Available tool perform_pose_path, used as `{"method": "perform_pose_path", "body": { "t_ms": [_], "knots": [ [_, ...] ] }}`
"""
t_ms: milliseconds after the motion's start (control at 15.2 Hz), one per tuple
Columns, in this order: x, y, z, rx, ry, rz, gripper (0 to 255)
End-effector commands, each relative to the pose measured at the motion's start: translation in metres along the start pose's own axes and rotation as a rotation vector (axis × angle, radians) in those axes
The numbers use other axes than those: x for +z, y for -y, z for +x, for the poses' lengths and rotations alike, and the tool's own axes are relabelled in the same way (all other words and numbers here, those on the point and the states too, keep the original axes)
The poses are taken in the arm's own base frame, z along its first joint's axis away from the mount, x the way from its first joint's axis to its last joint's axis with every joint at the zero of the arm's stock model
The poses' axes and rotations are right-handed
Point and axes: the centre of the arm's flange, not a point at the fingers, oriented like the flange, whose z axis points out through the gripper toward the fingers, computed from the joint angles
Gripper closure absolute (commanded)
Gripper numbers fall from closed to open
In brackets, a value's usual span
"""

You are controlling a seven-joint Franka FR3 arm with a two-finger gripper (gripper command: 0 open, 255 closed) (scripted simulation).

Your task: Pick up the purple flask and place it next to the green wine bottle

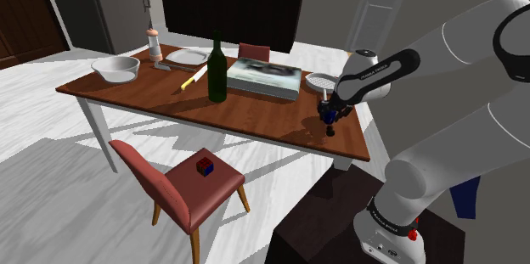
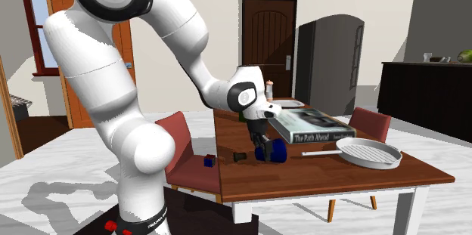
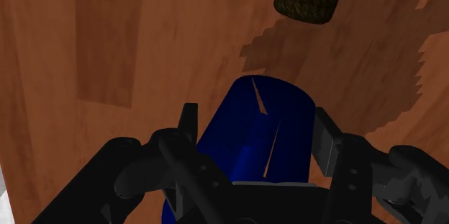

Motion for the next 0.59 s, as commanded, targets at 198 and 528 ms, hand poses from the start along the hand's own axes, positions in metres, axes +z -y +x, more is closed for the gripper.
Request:
{"method": "perform_pose_path", "body": {
  "t_ms": [198, 528],
  "knots": [
    [-0.025, 0.001, 0.005, 0.000, 0.000, 0.000, 255],
    [-0.051, 0.002, 0.010, 0.000, 0.000, 0.000, 255]
  ]
}}
